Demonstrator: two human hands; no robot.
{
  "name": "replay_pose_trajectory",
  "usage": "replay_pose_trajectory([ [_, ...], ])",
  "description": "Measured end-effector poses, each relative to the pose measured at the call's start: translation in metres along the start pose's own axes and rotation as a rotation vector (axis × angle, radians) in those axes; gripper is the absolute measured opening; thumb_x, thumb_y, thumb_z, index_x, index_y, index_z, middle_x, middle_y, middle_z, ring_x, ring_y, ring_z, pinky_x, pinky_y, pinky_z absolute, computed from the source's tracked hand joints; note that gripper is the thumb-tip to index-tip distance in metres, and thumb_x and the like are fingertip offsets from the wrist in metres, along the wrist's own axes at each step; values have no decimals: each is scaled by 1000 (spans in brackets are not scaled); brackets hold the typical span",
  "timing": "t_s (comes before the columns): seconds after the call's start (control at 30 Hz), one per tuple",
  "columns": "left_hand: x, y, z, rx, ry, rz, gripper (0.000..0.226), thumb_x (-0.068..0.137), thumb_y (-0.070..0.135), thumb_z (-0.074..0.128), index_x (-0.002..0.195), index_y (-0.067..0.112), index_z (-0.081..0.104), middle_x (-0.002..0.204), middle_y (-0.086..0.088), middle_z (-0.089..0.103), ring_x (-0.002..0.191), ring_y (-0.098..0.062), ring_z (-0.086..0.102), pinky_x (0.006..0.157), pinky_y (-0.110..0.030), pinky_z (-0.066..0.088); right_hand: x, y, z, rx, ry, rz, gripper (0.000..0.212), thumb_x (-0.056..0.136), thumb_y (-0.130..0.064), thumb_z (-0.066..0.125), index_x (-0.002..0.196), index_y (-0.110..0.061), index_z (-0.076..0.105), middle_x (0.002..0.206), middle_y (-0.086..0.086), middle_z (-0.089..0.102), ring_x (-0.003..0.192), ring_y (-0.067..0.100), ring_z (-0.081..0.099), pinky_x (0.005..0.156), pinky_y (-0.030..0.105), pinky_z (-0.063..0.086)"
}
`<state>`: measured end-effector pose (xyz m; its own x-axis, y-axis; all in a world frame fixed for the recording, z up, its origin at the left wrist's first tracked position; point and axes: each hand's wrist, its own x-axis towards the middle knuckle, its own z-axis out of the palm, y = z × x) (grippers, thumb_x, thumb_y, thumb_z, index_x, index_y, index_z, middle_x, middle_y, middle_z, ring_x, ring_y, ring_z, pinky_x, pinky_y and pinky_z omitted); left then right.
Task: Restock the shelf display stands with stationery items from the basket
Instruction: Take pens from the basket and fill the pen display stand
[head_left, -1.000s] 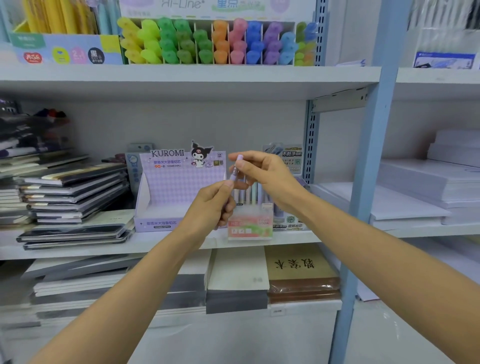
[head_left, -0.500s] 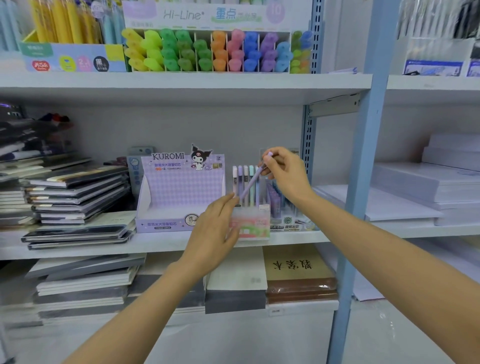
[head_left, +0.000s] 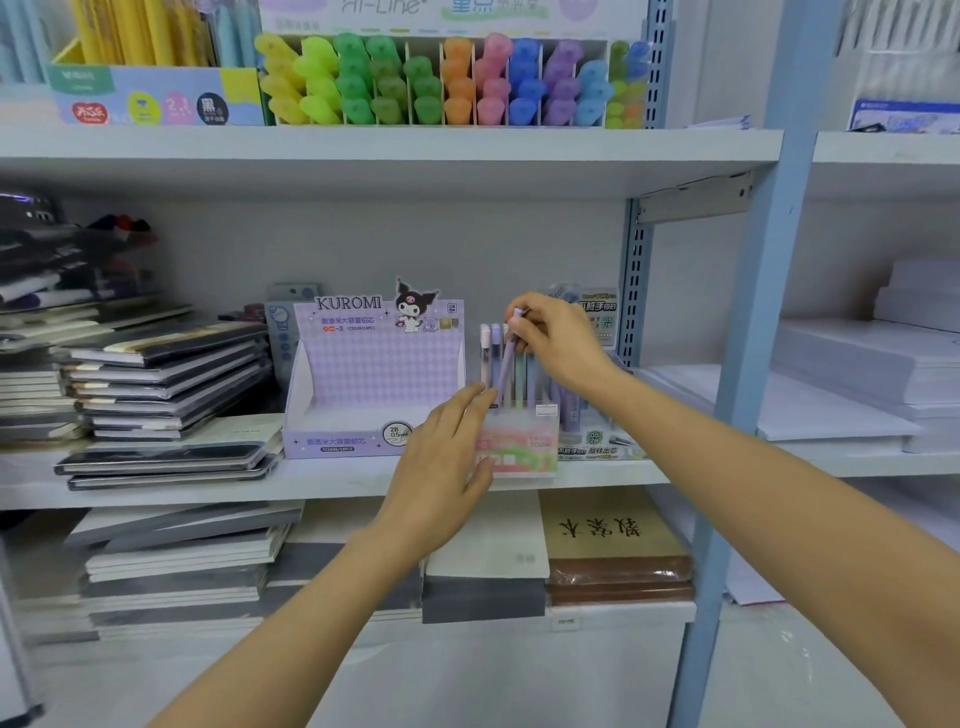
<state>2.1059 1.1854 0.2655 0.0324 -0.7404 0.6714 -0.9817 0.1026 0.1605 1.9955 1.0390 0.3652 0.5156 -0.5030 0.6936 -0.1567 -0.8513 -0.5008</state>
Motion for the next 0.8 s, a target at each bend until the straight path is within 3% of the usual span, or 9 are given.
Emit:
replay_pose_trajectory([
  [0.1, 0, -1, 0, -1, 3, 2, 64, 95, 19, 54, 152, 19, 24, 157, 2, 23, 142, -14, 23, 116, -34, 26, 4, -2, 1, -62, -23, -17, 16, 99, -9, 49, 99, 1, 61, 80, 8, 67, 68, 17, 63, 79, 40, 55],
  [0.27, -1, -2, 1, -3, 6, 5, 64, 95, 20, 53, 152, 20, 23, 157, 2, 23, 142, -14, 23, 115, -34, 26, 6, -1, -3, -97, -27, -29, 16, 99, -10, 49, 101, 0, 61, 83, 11, 69, 77, 25, 67, 82, 45, 53],
  [0.63, -1, -2, 2, -3, 7, 1, 64, 96, 20, 52, 152, 20, 23, 157, 3, 22, 141, -14, 24, 113, -34, 28, 3, 3, 0, -55, -34, -18, 16, 99, -9, 50, 101, 3, 61, 86, 14, 70, 77, 19, 67, 82, 37, 56],
  [0.8, 0, -3, 3, -2, 14, 7, 64, 95, 18, 53, 152, 20, 24, 156, 3, 23, 140, -14, 26, 113, -33, 29, 6, 2, 4, -66, -64, -11, 13, 98, -9, 53, 107, -2, 58, 82, 11, 71, 80, 23, 69, 83, 42, 55],
])
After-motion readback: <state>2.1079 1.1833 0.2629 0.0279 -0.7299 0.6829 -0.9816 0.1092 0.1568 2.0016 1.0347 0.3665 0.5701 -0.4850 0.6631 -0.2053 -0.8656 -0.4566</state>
